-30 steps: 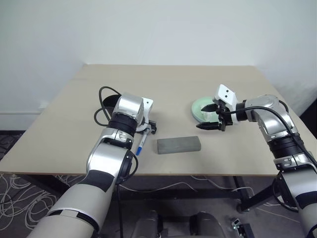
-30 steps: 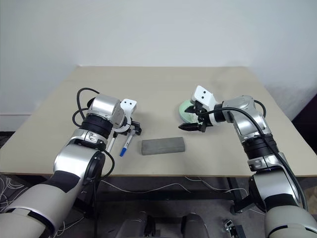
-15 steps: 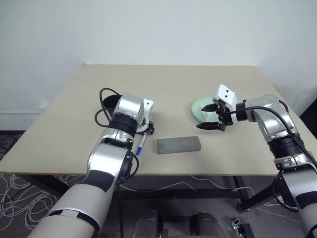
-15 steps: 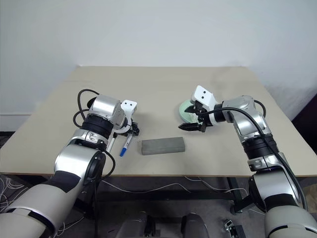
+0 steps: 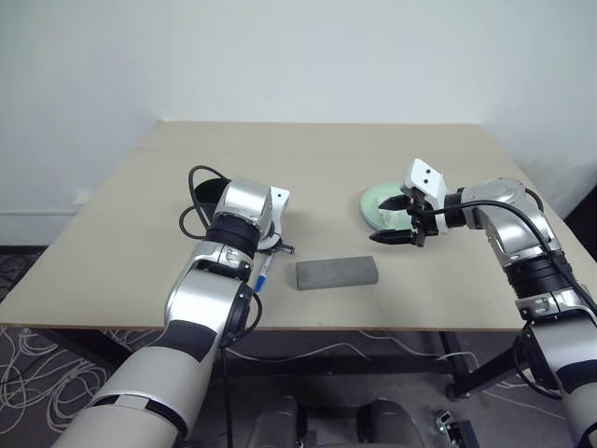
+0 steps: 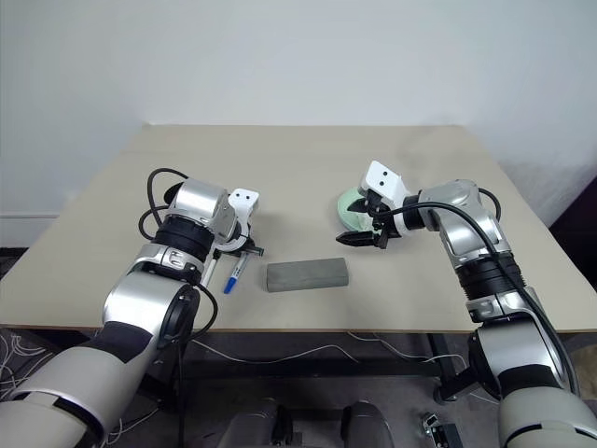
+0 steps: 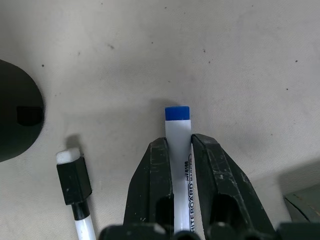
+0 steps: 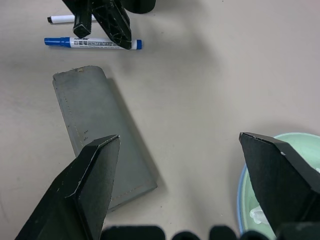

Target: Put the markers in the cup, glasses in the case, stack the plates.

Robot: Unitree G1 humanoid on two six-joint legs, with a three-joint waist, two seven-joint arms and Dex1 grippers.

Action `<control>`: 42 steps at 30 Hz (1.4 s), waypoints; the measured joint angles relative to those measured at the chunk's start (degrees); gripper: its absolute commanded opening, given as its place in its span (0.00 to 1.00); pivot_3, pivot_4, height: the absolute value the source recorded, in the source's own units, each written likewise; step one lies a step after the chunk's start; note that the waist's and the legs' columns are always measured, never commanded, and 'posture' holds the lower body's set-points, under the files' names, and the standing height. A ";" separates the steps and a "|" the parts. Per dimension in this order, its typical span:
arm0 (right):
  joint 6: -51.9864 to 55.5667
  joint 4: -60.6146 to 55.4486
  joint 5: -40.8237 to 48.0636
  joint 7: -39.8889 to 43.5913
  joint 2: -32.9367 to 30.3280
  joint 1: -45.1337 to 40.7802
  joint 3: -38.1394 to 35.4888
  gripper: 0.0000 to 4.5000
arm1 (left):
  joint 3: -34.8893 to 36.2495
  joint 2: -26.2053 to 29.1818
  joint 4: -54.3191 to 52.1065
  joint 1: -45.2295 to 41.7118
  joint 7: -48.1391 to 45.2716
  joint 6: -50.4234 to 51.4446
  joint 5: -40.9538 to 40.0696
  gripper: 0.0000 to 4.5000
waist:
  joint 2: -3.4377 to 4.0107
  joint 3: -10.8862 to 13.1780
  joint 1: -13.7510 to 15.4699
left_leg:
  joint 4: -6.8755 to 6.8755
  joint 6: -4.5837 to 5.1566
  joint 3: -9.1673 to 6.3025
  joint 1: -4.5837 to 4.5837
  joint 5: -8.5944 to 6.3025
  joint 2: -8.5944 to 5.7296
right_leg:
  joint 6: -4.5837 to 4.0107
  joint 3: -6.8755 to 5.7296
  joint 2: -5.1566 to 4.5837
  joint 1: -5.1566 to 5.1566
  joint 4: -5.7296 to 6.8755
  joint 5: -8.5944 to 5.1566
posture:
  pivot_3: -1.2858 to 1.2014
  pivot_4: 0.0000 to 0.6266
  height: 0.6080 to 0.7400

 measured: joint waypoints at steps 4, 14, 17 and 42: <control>0.00 0.00 0.00 0.00 0.00 0.00 0.00 0.92 | -2.32 0.30 -1.30 0.58 -2.41 -0.72 -0.03 0.04 | 0.00 0.00 0.00 | 0.00 0.00 0.01 0.00 0.00 0.02 | 0.00 0.00 -0.01 0.00 0.00 0.01 | 0.52 0.00 0.70; 0.00 0.00 0.00 -0.02 0.02 0.00 0.00 0.92 | -5.89 1.92 -16.06 2.75 -12.88 -5.03 -4.04 0.04 | 0.00 0.01 -0.04 | -0.01 0.00 0.04 -0.03 -0.01 0.20 | -0.01 0.04 0.00 -0.06 -0.03 0.01 | 0.52 0.00 0.70; 0.01 0.00 0.00 -0.01 0.02 0.00 0.00 0.92 | -5.76 2.37 -17.98 2.80 -13.57 -5.90 -4.77 0.04 | 0.00 0.01 -0.03 | 0.00 0.00 0.04 -0.01 0.00 0.18 | -0.02 0.04 0.01 -0.04 -0.02 0.01 | 0.52 0.00 0.70; 0.00 0.20 -0.01 0.02 0.71 -0.18 0.06 0.92 | -8.77 7.65 -18.73 3.84 -14.39 2.75 -5.32 0.84 | -0.01 0.01 -0.02 | -0.01 0.01 0.02 -0.02 0.00 0.11 | -0.01 0.03 0.03 -0.04 -0.02 0.01 | 0.52 0.00 0.70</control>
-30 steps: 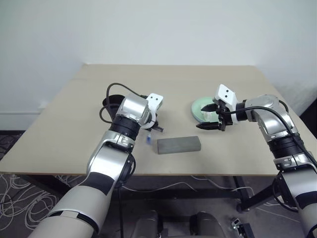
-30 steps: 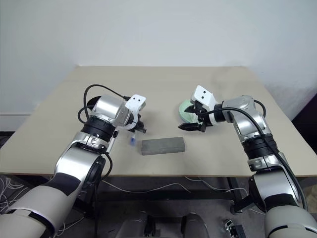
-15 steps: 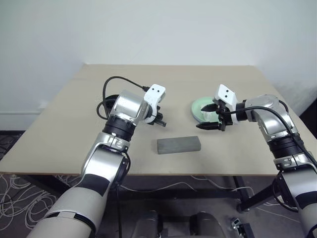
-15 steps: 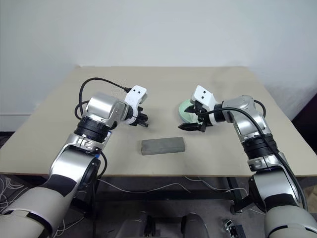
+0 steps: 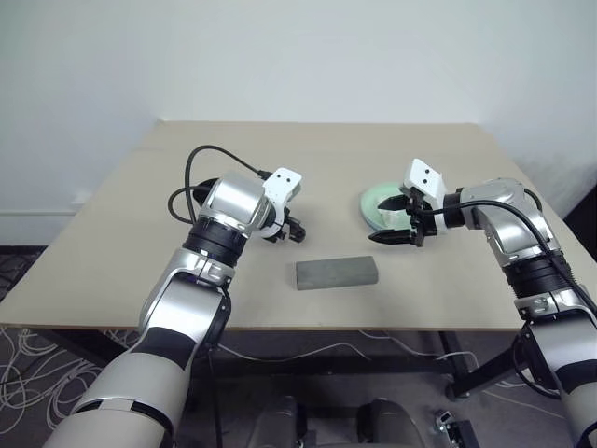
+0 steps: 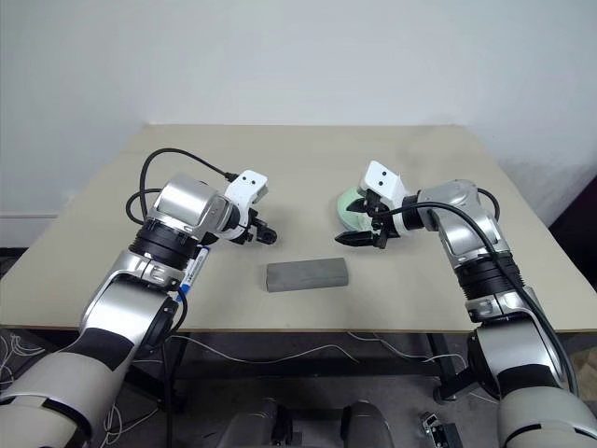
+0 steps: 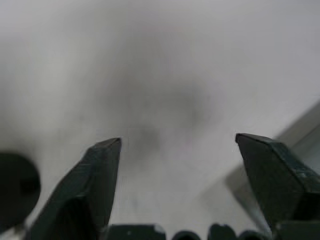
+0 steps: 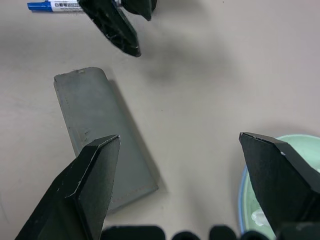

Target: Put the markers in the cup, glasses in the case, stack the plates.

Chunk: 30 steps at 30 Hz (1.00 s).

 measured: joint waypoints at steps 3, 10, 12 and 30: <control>-0.08 0.33 -0.01 0.00 0.31 -0.22 0.00 0.92 | 0.29 0.57 0.00 -0.95 2.33 4.37 0.19 0.84 | 0.00 0.00 0.00 | 0.00 0.00 0.00 0.00 0.00 -0.02 | 0.00 0.00 0.00 0.01 0.00 0.00 | 0.52 0.00 0.70; -0.17 0.65 -0.04 0.01 0.79 -0.25 0.04 0.92 | 0.25 0.82 0.05 -2.59 7.66 9.61 1.17 0.84 | -0.01 0.00 -0.01 | 0.00 0.00 0.00 0.00 0.00 -0.03 | 0.01 0.00 0.01 0.01 0.01 0.00 | 0.52 0.00 0.70; -0.35 0.71 -0.04 0.03 0.92 -0.26 0.10 0.92 | 0.31 1.15 0.08 -2.64 8.80 10.23 1.34 0.84 | -0.01 0.00 -0.01 | 0.00 -0.01 0.00 0.00 0.00 -0.03 | 0.00 0.00 0.01 0.00 0.01 0.00 | 0.52 0.00 0.70; -2.33 2.95 -0.41 0.79 2.02 -1.30 0.44 0.92 | 4.54 4.45 0.58 0.37 12.44 12.85 0.26 0.84 | -0.01 0.00 0.01 | 0.00 -0.01 0.00 0.00 0.00 0.02 | 0.00 0.01 -0.03 -0.01 0.01 0.01 | 0.52 0.00 0.70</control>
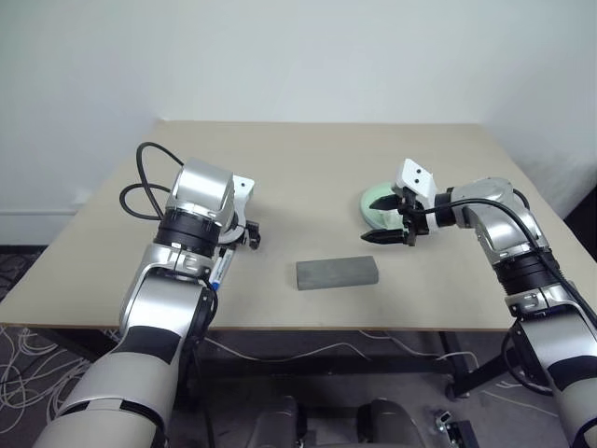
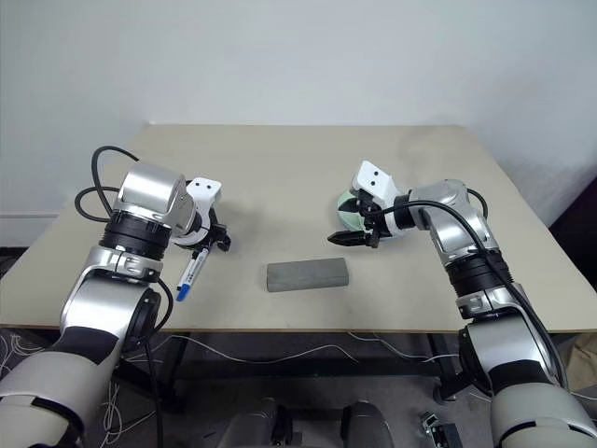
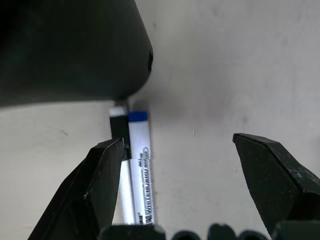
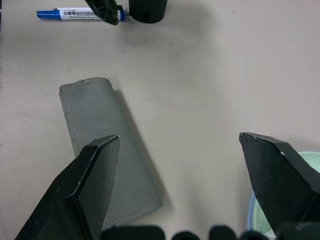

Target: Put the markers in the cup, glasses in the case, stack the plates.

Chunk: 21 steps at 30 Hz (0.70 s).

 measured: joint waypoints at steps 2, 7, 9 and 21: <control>-0.01 0.00 -0.23 0.08 0.04 -0.03 0.01 0.92 | 0.00 0.00 -0.02 0.06 0.23 0.00 -0.15 0.84 | 0.00 0.00 -0.01 | 0.00 0.00 0.00 0.00 0.00 0.00 | 0.00 0.00 0.01 -0.01 0.00 0.00 | 0.52 0.00 0.70; -0.04 0.04 -0.73 0.41 0.14 -0.05 0.01 0.92 | 0.01 0.00 -0.15 1.96 0.65 -0.01 -0.38 0.84 | 0.00 0.00 -0.02 | -0.01 -0.01 0.02 0.00 0.00 -0.01 | 0.00 0.01 0.02 -0.02 0.01 0.00 | 0.52 0.00 0.70; -0.04 0.04 -0.76 0.43 0.25 -0.07 0.01 0.92 | 0.01 0.04 -0.15 2.09 0.72 -0.01 -0.48 0.84 | 0.00 0.00 0.01 | -0.01 -0.01 0.01 0.00 0.00 -0.01 | 0.00 0.00 0.01 -0.01 0.01 0.00 | 0.52 0.00 0.70; -0.03 0.04 -0.77 0.47 0.39 -0.09 0.01 0.92 | 0.09 0.45 -0.54 3.72 1.43 -0.04 -1.21 0.84 | 0.00 0.00 -0.01 | -0.01 -0.01 0.01 0.00 0.00 0.00 | 0.00 0.01 0.01 -0.01 0.01 0.00 | 0.52 0.00 0.70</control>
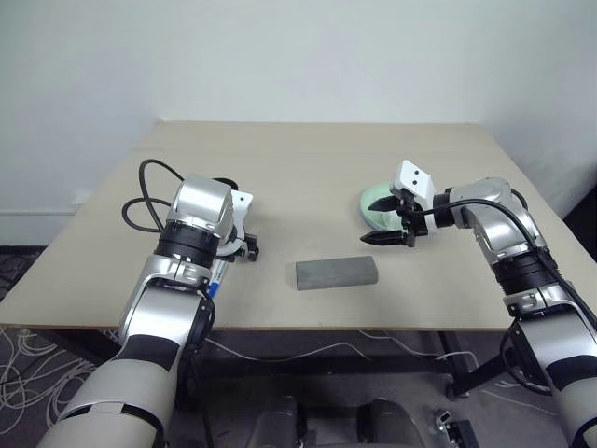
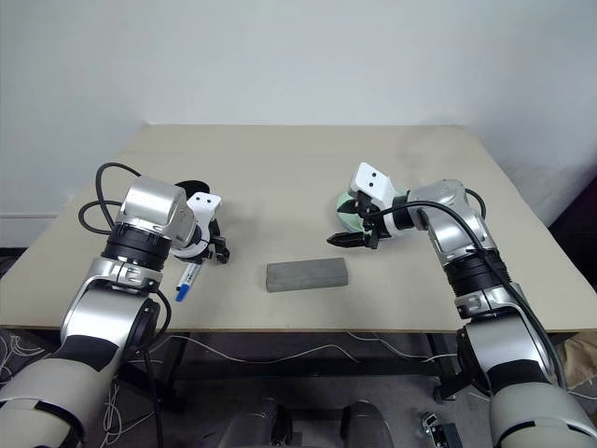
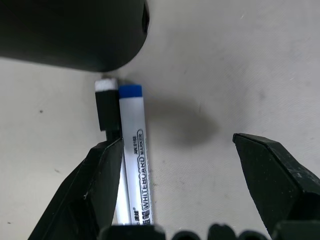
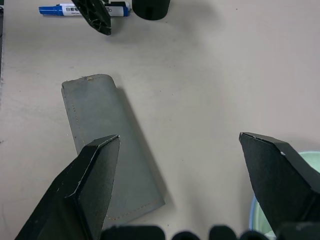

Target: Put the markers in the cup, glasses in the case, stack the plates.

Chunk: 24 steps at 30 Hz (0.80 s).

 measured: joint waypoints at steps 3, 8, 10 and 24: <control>0.00 0.00 0.00 0.01 0.00 0.00 0.00 0.92 | 0.00 0.25 -0.96 0.25 0.00 -0.02 -0.11 0.84 | 0.00 0.00 0.01 | 0.00 0.00 0.00 0.00 0.00 0.03 | 0.00 0.00 -0.01 0.00 0.00 0.00 | 0.52 0.00 0.70; 0.00 0.00 0.00 0.02 0.00 0.00 0.00 0.92 | 0.00 0.27 -2.00 0.34 0.00 0.01 -0.22 0.84 | 0.00 0.00 -0.01 | 0.00 0.00 0.00 0.00 0.00 0.02 | 0.00 0.00 0.00 0.00 0.00 0.00 | 0.52 0.00 0.70; 0.00 0.00 0.00 0.02 0.00 0.00 0.00 0.92 | 0.00 0.27 -2.16 0.50 0.00 0.02 -0.26 0.84 | 0.00 0.00 -0.01 | 0.00 0.00 0.00 0.00 0.00 0.01 | 0.00 0.00 0.00 0.00 0.00 0.00 | 0.52 0.00 0.70; 0.00 0.01 -0.02 0.05 0.00 -0.11 0.00 0.92 | 0.12 0.28 -4.21 2.38 0.40 0.05 -0.89 0.84 | 0.00 0.00 0.00 | 0.00 0.00 -0.01 0.00 0.00 0.03 | 0.00 0.00 -0.01 0.00 0.00 0.00 | 0.52 0.00 0.70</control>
